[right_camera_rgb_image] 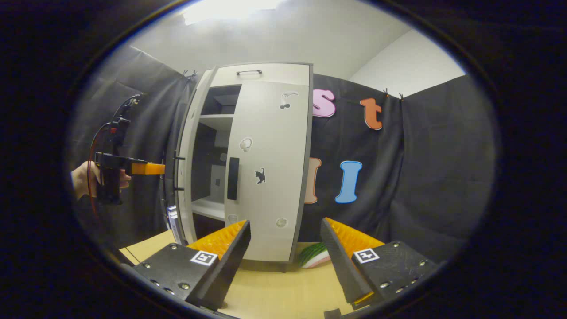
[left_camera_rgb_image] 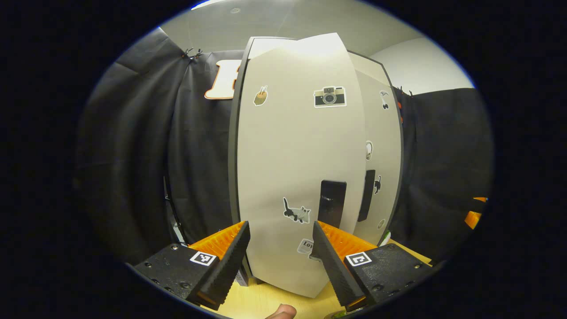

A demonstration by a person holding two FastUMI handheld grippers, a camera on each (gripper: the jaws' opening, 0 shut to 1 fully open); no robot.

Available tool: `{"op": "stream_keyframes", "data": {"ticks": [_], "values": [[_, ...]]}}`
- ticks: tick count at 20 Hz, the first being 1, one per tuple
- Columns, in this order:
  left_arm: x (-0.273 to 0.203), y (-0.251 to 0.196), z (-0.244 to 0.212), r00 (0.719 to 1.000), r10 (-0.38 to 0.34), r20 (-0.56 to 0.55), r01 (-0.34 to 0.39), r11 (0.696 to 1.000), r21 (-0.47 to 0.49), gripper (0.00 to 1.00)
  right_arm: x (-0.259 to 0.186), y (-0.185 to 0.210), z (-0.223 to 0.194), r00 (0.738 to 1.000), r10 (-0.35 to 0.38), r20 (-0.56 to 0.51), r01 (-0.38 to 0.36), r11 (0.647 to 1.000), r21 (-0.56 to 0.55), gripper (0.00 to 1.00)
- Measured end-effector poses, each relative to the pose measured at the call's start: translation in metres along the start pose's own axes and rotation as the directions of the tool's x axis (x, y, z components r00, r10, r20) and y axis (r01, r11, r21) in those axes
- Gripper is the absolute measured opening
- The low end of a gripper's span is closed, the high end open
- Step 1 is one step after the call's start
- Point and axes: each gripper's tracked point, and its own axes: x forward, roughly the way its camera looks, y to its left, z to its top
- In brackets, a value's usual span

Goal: Grasp the bottle in the cabinet with the left hand and place it on the coaster, then close the right door with the right hand and the left door with the left hand.

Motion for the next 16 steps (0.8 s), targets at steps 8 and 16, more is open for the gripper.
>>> {"op": "stream_keyframes", "data": {"ticks": [8,16], "values": [[-0.016,-0.011,-0.021,0.999,0.023,-0.041,-0.024,0.999,-0.034,0.91,-0.010,-0.001,-0.002,1.000,0.022,-0.001,-0.022,1.000,-0.006,0.96],[-0.063,-0.014,-0.025,0.997,0.072,-0.034,-0.074,0.996,-0.055,0.91,-0.025,0.021,0.001,0.994,0.107,0.018,-0.107,0.994,0.013,0.96]]}}
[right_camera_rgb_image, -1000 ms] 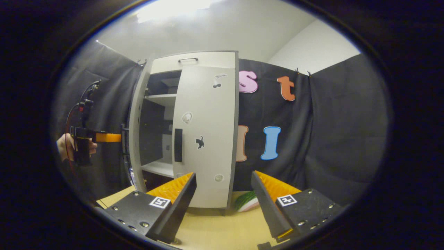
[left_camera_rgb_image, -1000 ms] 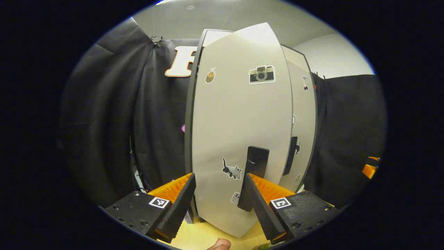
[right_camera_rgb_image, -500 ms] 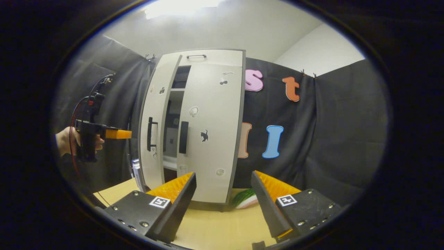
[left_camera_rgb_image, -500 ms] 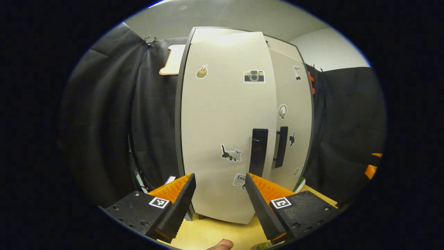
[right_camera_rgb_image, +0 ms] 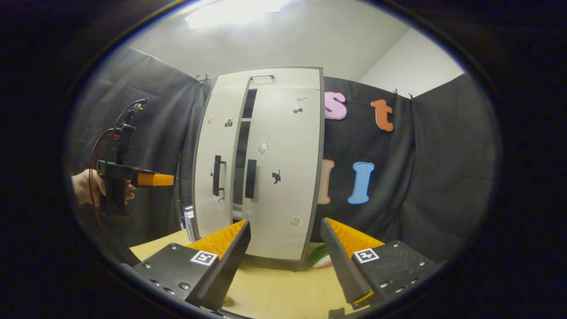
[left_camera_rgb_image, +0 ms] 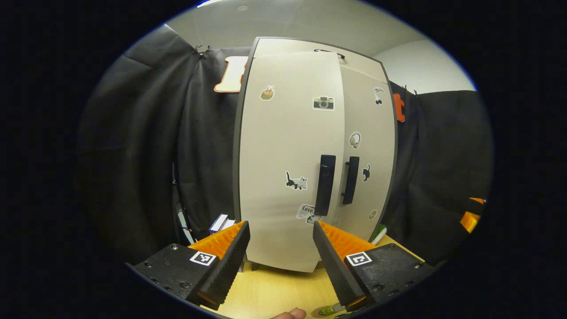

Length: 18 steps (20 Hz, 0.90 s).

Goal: Grasp the bottle in the cabinet with the left hand and place it on the coaster, then close the right door with the right hand and the left door with the left hand.

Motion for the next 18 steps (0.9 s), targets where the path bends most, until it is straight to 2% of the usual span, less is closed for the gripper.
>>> {"op": "stream_keyframes", "data": {"ticks": [2,3,4,9,10,11,12,17,18], "values": [[-0.013,0.002,0.000,1.000,0.029,0.006,-0.029,1.000,0.002,0.91,-0.001,0.007,0.001,1.000,0.021,0.004,-0.021,1.000,0.012,0.96],[-0.020,0.003,-0.001,0.999,0.042,0.008,-0.042,0.999,0.004,0.87,-0.002,0.010,0.001,1.000,0.030,0.005,-0.030,0.999,0.019,0.96],[-0.026,0.004,0.001,0.998,0.055,0.014,-0.055,0.998,0.005,0.91,-0.002,0.015,0.002,0.999,0.034,0.007,-0.035,0.999,0.023,0.96],[-0.048,0.005,0.007,0.994,0.095,0.045,-0.095,0.995,0.000,0.91,0.006,0.038,0.012,1.000,0.028,0.011,-0.029,0.998,0.051,0.96],[-0.050,0.004,0.007,0.995,0.094,0.043,-0.094,0.996,-0.002,0.91,0.009,0.043,0.017,1.000,0.026,0.013,-0.027,0.998,0.063,0.96],[-0.053,0.004,0.006,0.995,0.097,0.036,-0.097,0.995,-0.002,0.87,0.012,0.046,0.021,1.000,0.019,0.012,-0.020,0.997,0.077,0.96],[-0.054,0.004,0.007,0.995,0.092,0.037,-0.092,0.996,0.001,0.91,0.016,0.048,0.025,1.000,0.006,0.011,-0.007,0.996,0.085,0.96],[-0.061,0.014,0.016,0.994,0.091,0.061,-0.092,0.995,0.022,0.91,0.030,0.058,0.040,0.999,-0.031,0.024,0.030,0.998,0.059,0.96],[-0.063,0.015,0.017,0.994,0.086,0.061,-0.088,0.996,0.023,0.87,0.031,0.060,0.043,0.999,-0.038,0.030,0.037,0.998,0.042,0.93]]}}
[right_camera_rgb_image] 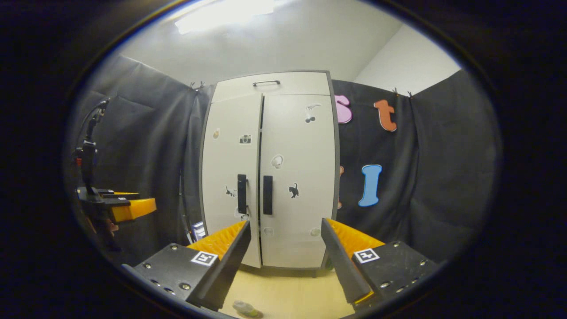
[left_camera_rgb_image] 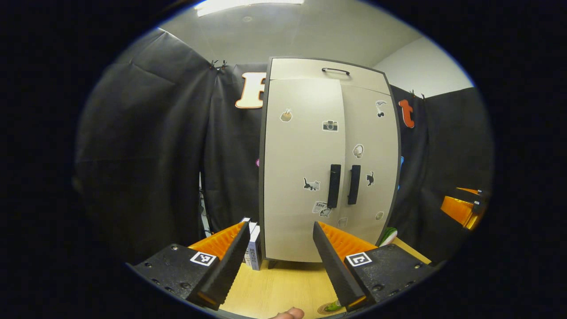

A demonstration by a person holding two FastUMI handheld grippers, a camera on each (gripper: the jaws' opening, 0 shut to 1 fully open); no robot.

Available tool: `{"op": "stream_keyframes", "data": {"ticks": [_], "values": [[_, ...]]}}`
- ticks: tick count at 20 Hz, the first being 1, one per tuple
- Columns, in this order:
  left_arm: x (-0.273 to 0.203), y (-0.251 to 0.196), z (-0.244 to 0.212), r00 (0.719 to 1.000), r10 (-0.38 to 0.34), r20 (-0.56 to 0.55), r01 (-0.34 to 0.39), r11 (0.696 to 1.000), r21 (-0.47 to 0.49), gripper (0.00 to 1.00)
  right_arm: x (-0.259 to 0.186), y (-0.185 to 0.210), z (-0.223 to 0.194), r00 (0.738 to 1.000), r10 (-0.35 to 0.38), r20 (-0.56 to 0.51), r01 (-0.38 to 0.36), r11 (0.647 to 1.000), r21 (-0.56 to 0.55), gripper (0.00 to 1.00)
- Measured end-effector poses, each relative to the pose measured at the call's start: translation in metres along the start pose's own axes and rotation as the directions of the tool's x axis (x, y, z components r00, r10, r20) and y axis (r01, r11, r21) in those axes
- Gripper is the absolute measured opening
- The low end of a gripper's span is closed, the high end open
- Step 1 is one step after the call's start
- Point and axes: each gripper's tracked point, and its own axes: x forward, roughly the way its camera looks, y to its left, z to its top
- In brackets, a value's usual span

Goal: Grasp the bottle in the cabinet with the left hand and place it on the coaster, then close the right door with the right hand and the left door with the left hand.

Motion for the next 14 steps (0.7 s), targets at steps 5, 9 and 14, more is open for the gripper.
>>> {"op": "stream_keyframes", "data": {"ticks": [5,9,14], "values": [[-0.004,0.001,0.004,1.000,-0.016,0.010,0.016,1.000,0.015,0.91,0.008,0.005,0.005,1.000,-0.020,-0.002,0.020,0.999,-0.046,0.96],[-0.002,0.005,0.009,0.999,-0.006,0.037,0.003,0.996,0.085,0.91,0.014,-0.002,0.002,0.998,-0.057,-0.005,0.057,0.995,-0.078,0.93],[0.006,-0.001,0.015,0.997,-0.029,0.074,0.019,0.992,0.129,0.91,0.015,-0.002,-0.003,0.996,-0.089,-0.031,0.086,0.992,-0.098,0.96]]}}
